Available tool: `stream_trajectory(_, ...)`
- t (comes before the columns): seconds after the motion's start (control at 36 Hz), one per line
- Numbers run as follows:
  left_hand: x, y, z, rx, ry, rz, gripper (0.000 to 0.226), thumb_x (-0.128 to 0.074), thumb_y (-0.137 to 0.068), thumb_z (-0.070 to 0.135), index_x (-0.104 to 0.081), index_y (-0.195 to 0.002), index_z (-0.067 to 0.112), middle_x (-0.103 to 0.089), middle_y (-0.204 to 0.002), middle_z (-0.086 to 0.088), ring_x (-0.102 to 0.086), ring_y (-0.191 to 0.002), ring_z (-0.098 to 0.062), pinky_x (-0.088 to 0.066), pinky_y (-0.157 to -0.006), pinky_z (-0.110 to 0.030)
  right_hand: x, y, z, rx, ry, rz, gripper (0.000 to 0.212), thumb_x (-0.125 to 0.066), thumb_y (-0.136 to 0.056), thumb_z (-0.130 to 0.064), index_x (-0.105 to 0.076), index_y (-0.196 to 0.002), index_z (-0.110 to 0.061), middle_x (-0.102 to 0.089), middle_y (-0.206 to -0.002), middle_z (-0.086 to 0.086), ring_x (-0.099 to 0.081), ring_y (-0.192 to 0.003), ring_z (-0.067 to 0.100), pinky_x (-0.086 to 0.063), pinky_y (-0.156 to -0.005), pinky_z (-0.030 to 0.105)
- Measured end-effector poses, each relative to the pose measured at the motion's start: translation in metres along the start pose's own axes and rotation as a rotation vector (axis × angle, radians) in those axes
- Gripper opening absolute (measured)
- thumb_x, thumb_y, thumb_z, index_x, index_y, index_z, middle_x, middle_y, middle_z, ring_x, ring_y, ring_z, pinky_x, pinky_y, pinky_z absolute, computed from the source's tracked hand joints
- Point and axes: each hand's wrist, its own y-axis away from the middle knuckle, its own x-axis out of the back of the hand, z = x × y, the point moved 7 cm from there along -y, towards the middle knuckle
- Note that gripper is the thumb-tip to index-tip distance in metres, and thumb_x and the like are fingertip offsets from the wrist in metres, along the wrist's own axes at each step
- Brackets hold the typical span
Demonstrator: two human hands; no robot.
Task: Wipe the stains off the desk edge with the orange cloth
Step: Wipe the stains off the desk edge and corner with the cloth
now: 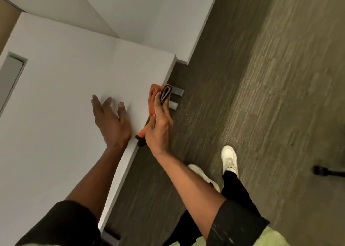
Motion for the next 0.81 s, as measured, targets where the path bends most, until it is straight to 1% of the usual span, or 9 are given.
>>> stream_trajectory(0.08,-0.006,-0.012,0.024,-0.108,0.015,-0.042,0.047,-0.047,-0.118,0.039,-0.055,-0.155,0.011,-0.016,-0.184,-0.011,-0.014,-0.172,-0.030,-0.024,-0.135,-0.058,-0.003,0.018,0.001,0.005,-0.038,-0.030,0.078,-0.051,-0.097,0.018,-0.034,-0.164,-0.017,-0.017,-0.177,0.011,-0.024,-0.163,0.024,-0.038,-0.127,0.043)
stream_trajectory(0.17,-0.014,-0.023,0.042,-0.158,0.017,-0.078,0.043,-0.049,-0.117,0.038,-0.059,-0.152,0.013,-0.019,-0.184,-0.010,-0.017,-0.171,-0.028,-0.029,-0.134,-0.056,-0.010,0.039,0.007,0.016,-0.055,-0.058,0.079,-0.051,-0.096,0.018,-0.033,-0.164,-0.017,-0.019,-0.177,0.009,-0.026,-0.162,0.020,-0.041,-0.125,0.042)
stream_trajectory(0.25,-0.021,-0.036,0.057,-0.206,0.023,-0.080,0.042,-0.051,-0.116,0.038,-0.061,-0.149,0.014,-0.023,-0.183,-0.008,-0.021,-0.170,-0.027,-0.028,-0.135,-0.051,-0.012,0.042,0.011,0.014,-0.068,-0.055,0.073,-0.051,-0.099,0.014,-0.033,-0.164,-0.015,-0.022,-0.176,0.008,-0.022,-0.163,0.020,-0.039,-0.126,0.043)
stream_trajectory(0.36,-0.032,-0.049,0.061,-0.267,-0.014,-0.096,0.046,-0.049,-0.116,0.044,-0.056,-0.152,0.016,-0.026,-0.182,-0.008,-0.023,-0.170,-0.028,-0.028,-0.135,-0.051,-0.008,0.026,0.004,0.016,-0.092,-0.008,0.067,-0.051,-0.102,0.010,-0.035,-0.163,-0.013,-0.022,-0.176,0.007,-0.017,-0.164,0.015,-0.035,-0.128,0.040)
stream_trajectory(0.5,-0.043,-0.052,0.056,-0.327,-0.095,-0.101,0.051,-0.044,-0.116,0.038,-0.046,-0.159,0.010,-0.030,-0.180,-0.014,-0.023,-0.169,-0.032,-0.023,-0.136,-0.051,0.009,-0.039,-0.013,-0.012,-0.130,0.162,0.067,-0.052,-0.096,0.019,-0.042,-0.157,-0.008,-0.027,-0.173,0.016,-0.022,-0.163,0.026,-0.036,-0.128,0.044)
stream_trajectory(0.56,-0.044,-0.052,0.056,-0.332,-0.105,-0.085,0.049,-0.044,-0.116,0.038,-0.047,-0.158,0.011,-0.031,-0.179,-0.013,-0.023,-0.169,-0.031,-0.021,-0.135,-0.049,0.018,-0.067,-0.019,-0.023,-0.113,0.172,0.069,-0.053,-0.095,0.021,-0.044,-0.157,-0.008,-0.026,-0.173,0.016,-0.027,-0.161,0.027,-0.038,-0.127,0.043)
stream_trajectory(0.61,-0.042,-0.051,0.056,-0.329,-0.114,-0.065,0.047,-0.043,-0.117,0.037,-0.048,-0.156,0.013,-0.032,-0.178,-0.011,-0.024,-0.168,-0.029,-0.022,-0.134,-0.048,0.022,-0.080,-0.022,-0.009,-0.081,0.165,0.069,-0.052,-0.095,0.022,-0.044,-0.157,-0.006,-0.024,-0.174,0.016,-0.027,-0.161,0.027,-0.037,-0.128,0.041)
stream_trajectory(0.69,-0.040,-0.052,0.058,-0.346,-0.109,-0.047,0.046,-0.043,-0.116,0.035,-0.051,-0.154,0.010,-0.037,-0.175,-0.015,-0.029,-0.166,-0.031,-0.025,-0.132,-0.046,0.020,-0.071,-0.023,0.005,-0.059,0.142,0.068,-0.051,-0.097,0.021,-0.041,-0.159,-0.007,-0.020,-0.175,0.016,-0.024,-0.162,0.025,-0.036,-0.128,0.040)
stream_trajectory(0.81,-0.039,-0.053,0.061,-0.341,-0.102,-0.045,0.050,-0.038,-0.115,0.039,-0.050,-0.154,0.011,-0.037,-0.175,-0.013,-0.030,-0.165,-0.030,-0.022,-0.130,-0.039,0.008,-0.023,-0.017,0.049,-0.076,0.106,0.068,-0.050,-0.099,0.017,-0.038,-0.161,-0.008,-0.017,-0.176,0.010,-0.016,-0.164,0.012,-0.031,-0.131,0.035)
